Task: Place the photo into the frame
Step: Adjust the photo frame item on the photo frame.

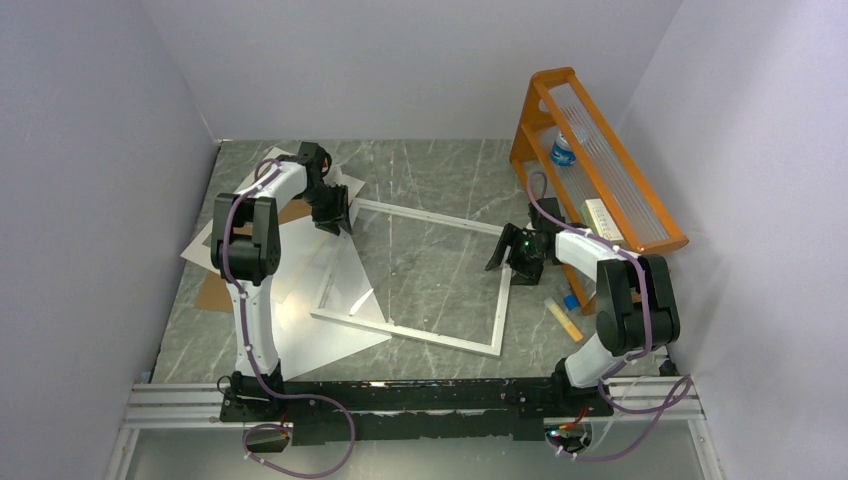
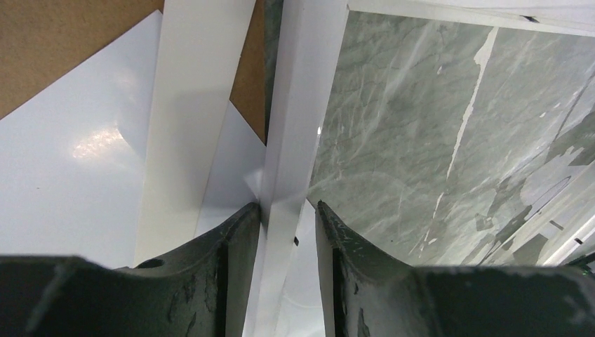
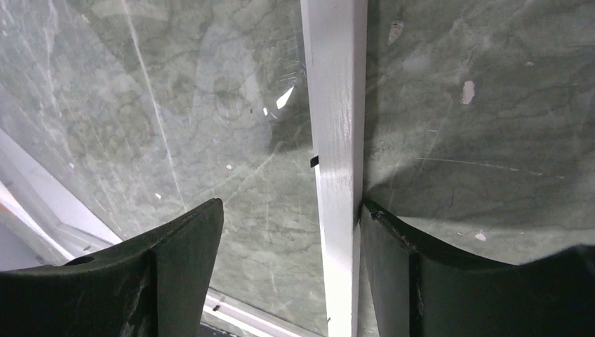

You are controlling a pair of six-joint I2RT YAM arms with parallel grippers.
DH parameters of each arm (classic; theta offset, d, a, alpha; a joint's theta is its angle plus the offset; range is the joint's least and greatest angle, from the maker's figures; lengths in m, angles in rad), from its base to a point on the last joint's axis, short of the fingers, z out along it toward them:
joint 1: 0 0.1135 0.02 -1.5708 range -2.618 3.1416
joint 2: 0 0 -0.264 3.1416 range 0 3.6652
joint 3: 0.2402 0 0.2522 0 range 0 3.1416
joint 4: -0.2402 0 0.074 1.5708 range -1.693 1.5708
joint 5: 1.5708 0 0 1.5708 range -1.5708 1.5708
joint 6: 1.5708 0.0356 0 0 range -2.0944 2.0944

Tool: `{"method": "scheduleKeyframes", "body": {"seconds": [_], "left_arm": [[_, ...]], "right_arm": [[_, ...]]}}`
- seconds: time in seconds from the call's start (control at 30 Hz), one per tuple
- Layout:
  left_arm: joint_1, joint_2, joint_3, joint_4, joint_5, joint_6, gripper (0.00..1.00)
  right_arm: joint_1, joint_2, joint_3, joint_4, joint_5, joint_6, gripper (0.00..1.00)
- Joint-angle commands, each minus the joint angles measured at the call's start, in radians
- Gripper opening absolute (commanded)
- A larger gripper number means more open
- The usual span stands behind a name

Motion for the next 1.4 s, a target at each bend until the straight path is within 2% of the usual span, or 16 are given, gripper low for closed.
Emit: {"method": "scheduleKeyframes", "body": {"seconds": [0.0,0.23,0.43,0.57,0.67,0.83,1.0,1.13,1.23,1.37], "left_arm": [[-0.029,0.042,-0.065,0.019,-0.118,0.007,0.43],[-0.028,0.01,-0.069,0.05,-0.107,-0.01,0.44],[-0.027,-0.003,-0.09,0.048,-0.167,-0.027,0.47],[-0.018,-0.046,-0.115,0.063,-0.153,-0.048,0.56],[-0.004,-0.074,-0.142,0.082,-0.12,-0.07,0.59],[0.019,-0.065,-0.184,0.097,-0.046,-0.086,0.52],[0.021,-0.047,-0.208,0.079,-0.058,-0.061,0.55],[0.021,-0.025,-0.204,0.05,-0.062,-0.048,0.54],[0.021,-0.022,-0.21,0.048,-0.061,-0.051,0.53],[0.021,-0.01,-0.207,0.033,-0.067,-0.045,0.49]], "right_arm": [[0.011,-0.038,0.045,-0.015,0.115,0.024,0.74],[0.012,-0.053,0.084,-0.09,0.233,0.027,0.74],[0.023,-0.072,0.131,-0.138,0.279,0.005,0.75],[0.032,-0.076,0.162,-0.14,0.233,-0.018,0.76],[0.058,-0.072,0.19,-0.133,0.201,-0.044,0.76],[0.135,-0.053,0.229,-0.101,0.166,-0.074,0.74],[0.228,-0.006,0.256,-0.053,0.119,-0.091,0.74],[0.287,0.048,0.282,-0.002,0.003,-0.12,0.73],[0.34,0.096,0.302,0.054,-0.095,-0.145,0.69],[0.452,0.18,0.392,0.075,-0.117,-0.177,0.55]]}}
